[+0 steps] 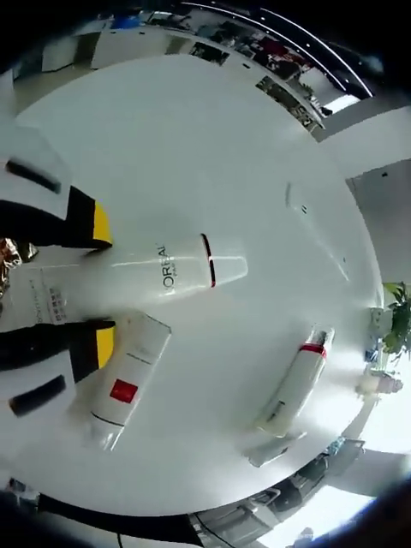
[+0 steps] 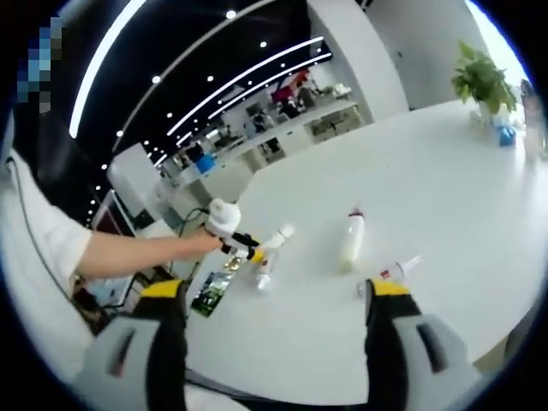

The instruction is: Arrange the skincare products in the storage area until every visible bottle or jar stands upright without overlapping.

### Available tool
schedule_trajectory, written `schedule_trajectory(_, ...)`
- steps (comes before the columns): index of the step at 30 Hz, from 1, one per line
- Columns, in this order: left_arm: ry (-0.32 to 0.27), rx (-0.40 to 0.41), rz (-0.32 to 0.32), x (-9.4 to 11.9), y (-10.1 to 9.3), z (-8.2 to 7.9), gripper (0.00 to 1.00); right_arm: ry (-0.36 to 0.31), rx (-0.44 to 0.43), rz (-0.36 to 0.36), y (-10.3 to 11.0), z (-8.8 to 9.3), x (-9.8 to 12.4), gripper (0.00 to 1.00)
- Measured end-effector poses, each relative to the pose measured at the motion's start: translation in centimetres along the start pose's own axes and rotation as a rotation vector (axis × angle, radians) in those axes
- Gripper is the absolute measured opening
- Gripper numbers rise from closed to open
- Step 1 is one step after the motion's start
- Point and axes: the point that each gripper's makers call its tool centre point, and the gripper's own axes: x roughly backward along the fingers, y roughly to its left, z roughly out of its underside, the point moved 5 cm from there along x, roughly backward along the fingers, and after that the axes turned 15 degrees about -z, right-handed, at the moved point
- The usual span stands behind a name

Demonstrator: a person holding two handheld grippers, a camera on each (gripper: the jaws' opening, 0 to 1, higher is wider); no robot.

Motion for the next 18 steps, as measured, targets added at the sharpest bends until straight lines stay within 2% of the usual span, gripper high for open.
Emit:
schedule_trajectory(4, 0.01, -0.035, -0.034, 0.4, -0.3, -0.3, 0.29, -0.01, -0.016, 0.009, -0.1, 0.3, 0.0, 0.84)
schedule_trajectory(5, -0.039, -0.171, -0.064, 0.5, -0.5, -0.8, 0.28, -0.002, -0.023, 0.01, 0.0, 0.9, -0.3, 0.84)
schedule_trajectory(6, -0.04, -0.18, -0.069, 0.5, -0.5, -0.8, 0.26, 0.0, -0.025, 0.009, 0.0, 1.0, -0.3, 0.83)
schedule_trajectory(9, -0.049, -0.175, -0.077, 0.6, -0.8, -0.7, 0.21, 0.004, -0.034, 0.003, 0.3, 1.3, -0.5, 0.83)
schedule_trajectory(11, -0.092, -0.1, -0.056, 0.5, -0.6, -0.5, 0.19, -0.001, -0.028, 0.002, 0.4, 1.1, -0.5, 0.83)
schedule_trajectory(13, -0.115, -0.071, -0.025, 0.6, -0.4, -0.2, 0.17, -0.011, -0.026, 0.005, 0.3, 0.9, -0.3, 0.83)
schedule_trajectory(14, -0.109, -0.086, -0.029, 0.7, -0.2, 0.0, 0.16, -0.015, -0.027, 0.007, 0.3, 0.9, -0.2, 0.83)
schedule_trajectory(16, -0.109, -0.023, 0.011, 0.9, -0.3, 0.1, 0.15, -0.026, -0.031, 0.017, 0.1, 0.8, 0.2, 0.83)
schedule_trajectory(18, -0.112, -0.034, -0.004, 0.9, 0.0, 0.2, 0.14, -0.037, -0.047, 0.021, -0.1, 0.9, 0.4, 0.83)
